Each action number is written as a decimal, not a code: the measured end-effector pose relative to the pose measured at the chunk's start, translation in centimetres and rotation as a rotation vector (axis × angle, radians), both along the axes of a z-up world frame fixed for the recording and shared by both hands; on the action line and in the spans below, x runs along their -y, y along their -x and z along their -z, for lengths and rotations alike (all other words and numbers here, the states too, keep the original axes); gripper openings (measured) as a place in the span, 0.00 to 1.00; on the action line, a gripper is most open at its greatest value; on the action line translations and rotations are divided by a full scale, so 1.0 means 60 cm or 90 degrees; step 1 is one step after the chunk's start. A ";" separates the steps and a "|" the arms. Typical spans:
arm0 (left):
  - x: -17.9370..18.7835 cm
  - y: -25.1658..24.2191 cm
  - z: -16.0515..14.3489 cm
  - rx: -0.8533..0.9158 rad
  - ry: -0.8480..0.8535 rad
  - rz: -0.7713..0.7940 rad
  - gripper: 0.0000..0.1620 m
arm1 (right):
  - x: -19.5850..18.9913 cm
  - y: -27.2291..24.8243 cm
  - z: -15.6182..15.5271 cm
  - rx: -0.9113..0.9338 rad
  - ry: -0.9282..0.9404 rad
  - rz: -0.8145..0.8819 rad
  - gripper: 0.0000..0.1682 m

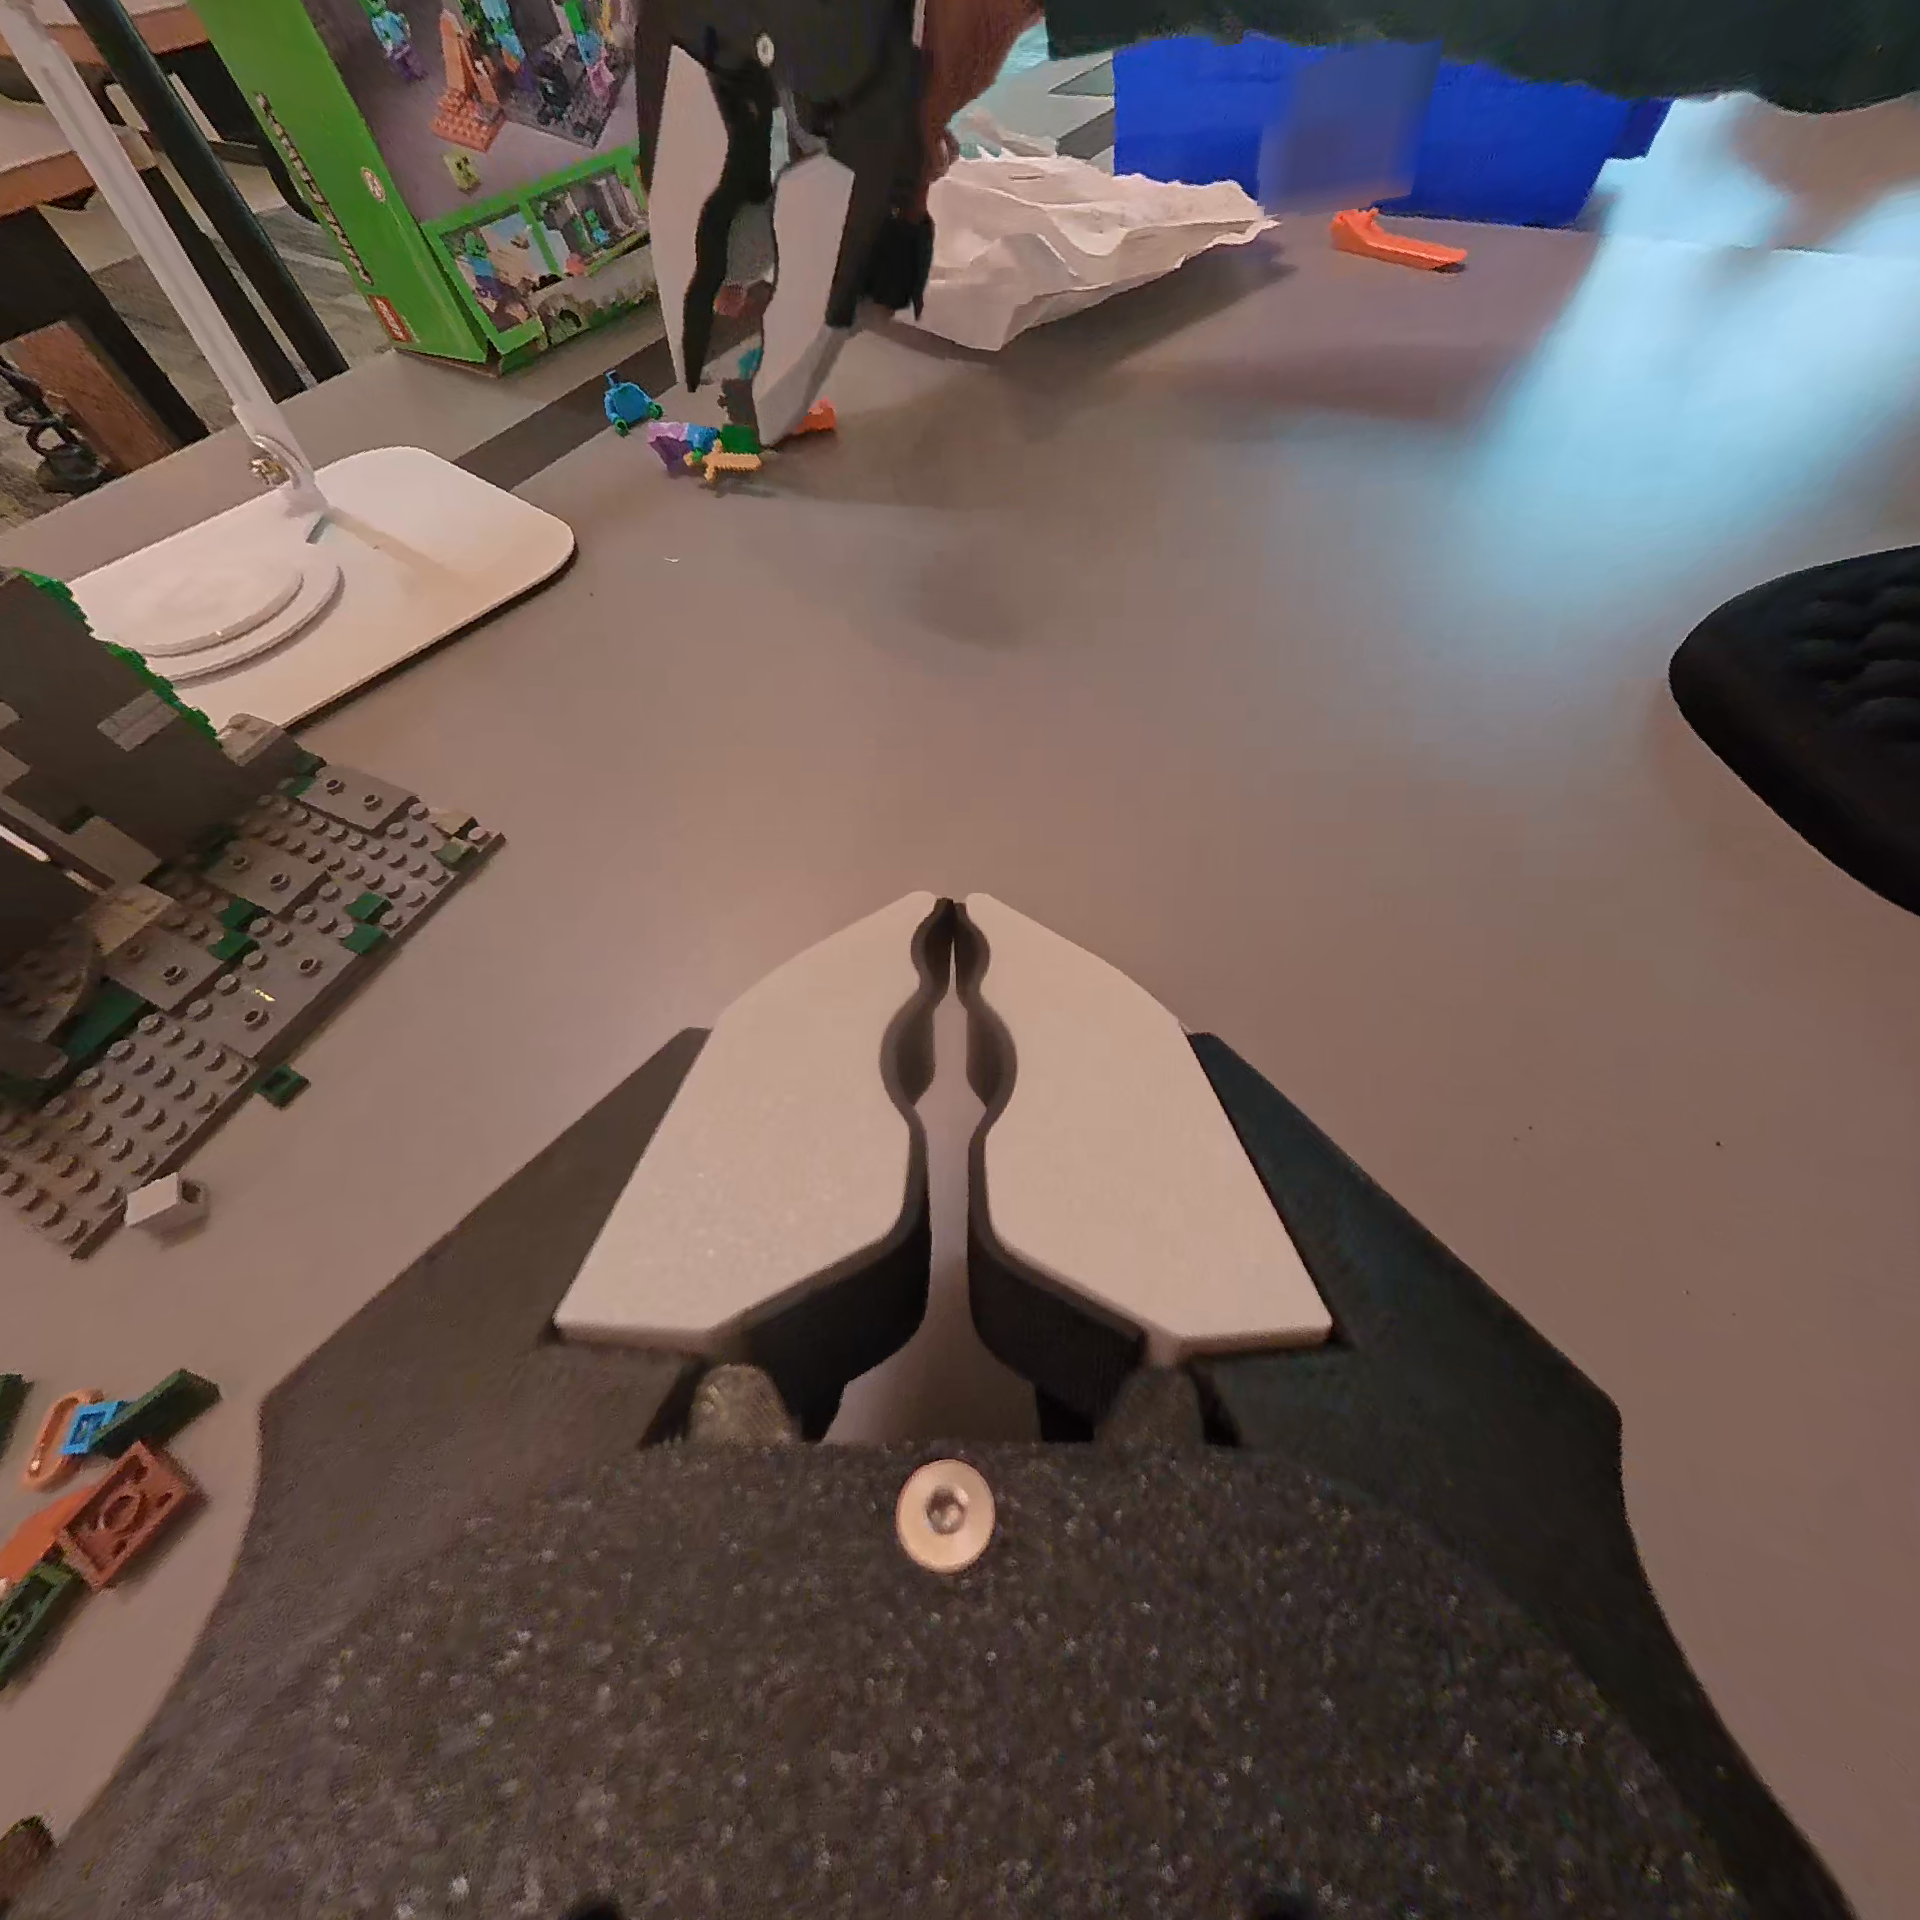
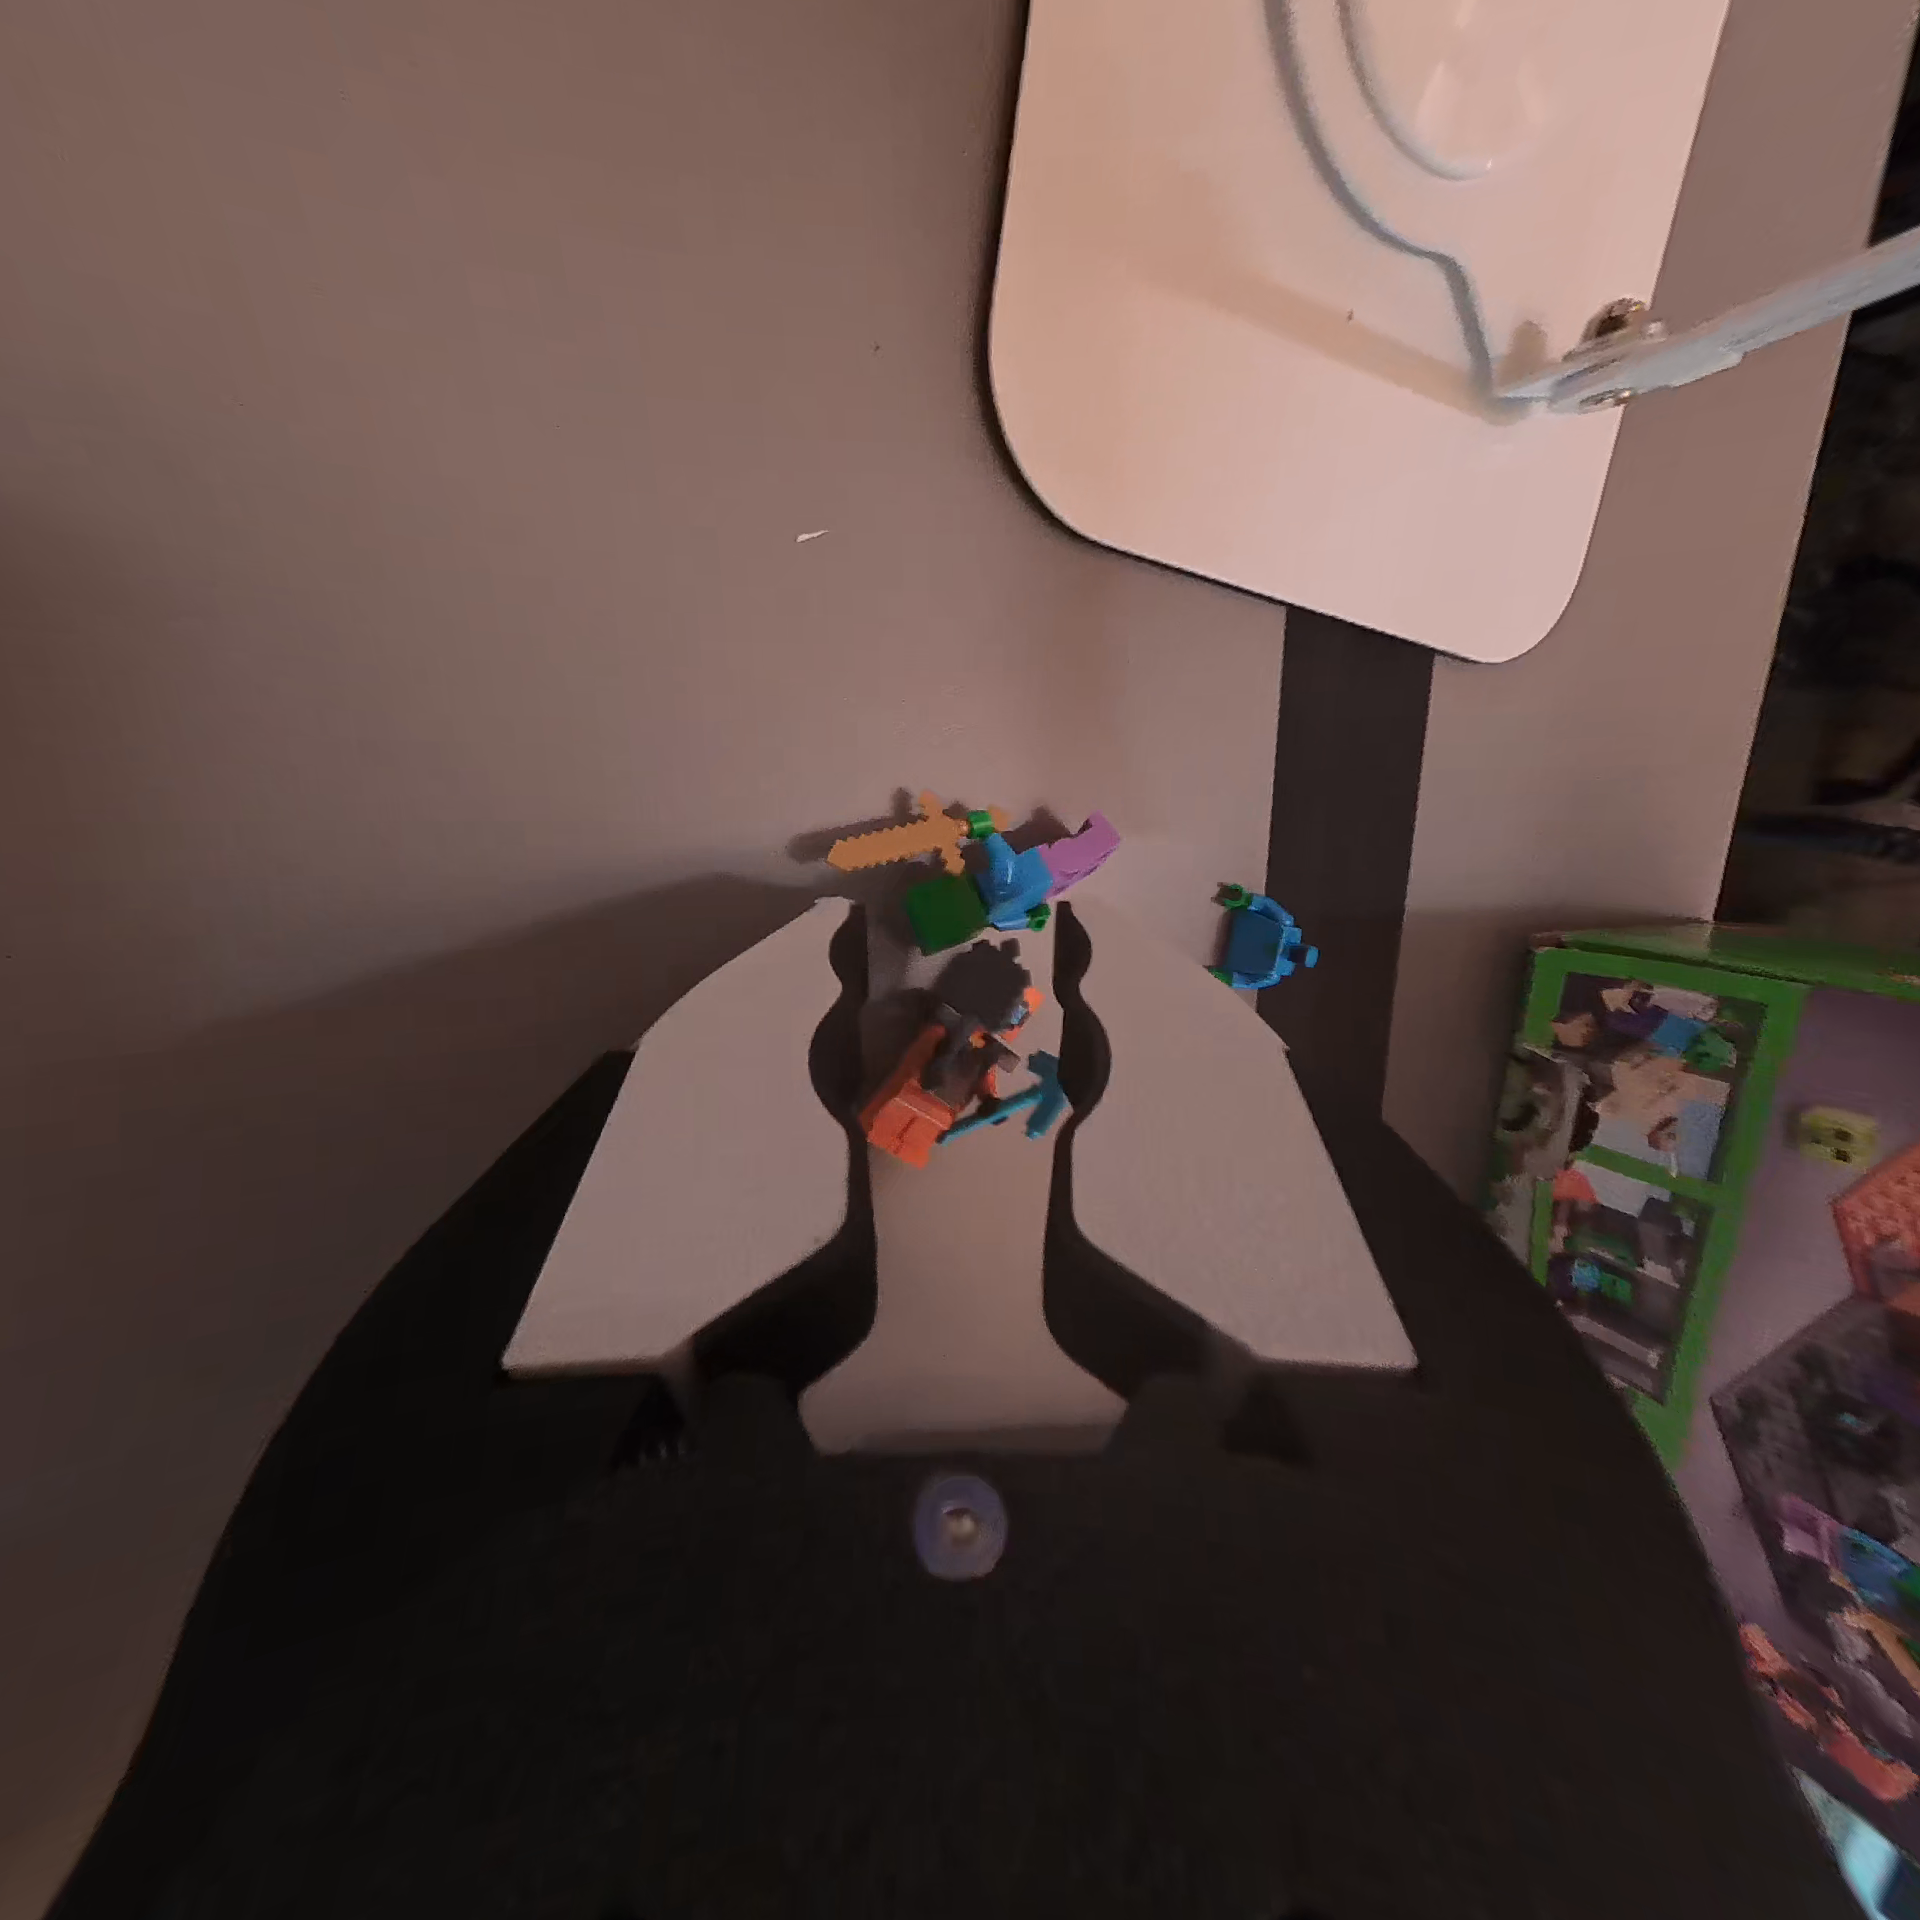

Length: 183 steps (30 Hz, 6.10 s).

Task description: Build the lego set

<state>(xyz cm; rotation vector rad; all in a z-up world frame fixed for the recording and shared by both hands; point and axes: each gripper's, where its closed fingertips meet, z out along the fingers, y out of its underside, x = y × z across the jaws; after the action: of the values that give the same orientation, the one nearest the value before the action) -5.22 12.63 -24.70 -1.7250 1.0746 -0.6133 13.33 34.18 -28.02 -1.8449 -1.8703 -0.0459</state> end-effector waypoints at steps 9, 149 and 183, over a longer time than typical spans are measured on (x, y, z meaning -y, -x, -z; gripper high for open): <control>0.001 0.000 0.000 0.000 0.000 0.001 0.00 | -0.024 -0.002 0.022 0.004 0.032 0.072 0.13; -0.004 0.006 0.006 -0.068 -0.023 -0.087 0.02 | -0.026 0.014 -0.073 0.031 0.214 0.084 0.09; -0.043 0.045 0.018 -0.082 -0.013 -0.140 0.00 | -0.063 -0.002 -0.033 0.130 0.225 0.059 0.14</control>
<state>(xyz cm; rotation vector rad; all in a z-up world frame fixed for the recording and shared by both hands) -7.90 15.20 -25.81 -1.8543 0.9579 -0.3564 13.45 37.95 -26.02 -2.2378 -2.0316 0.0708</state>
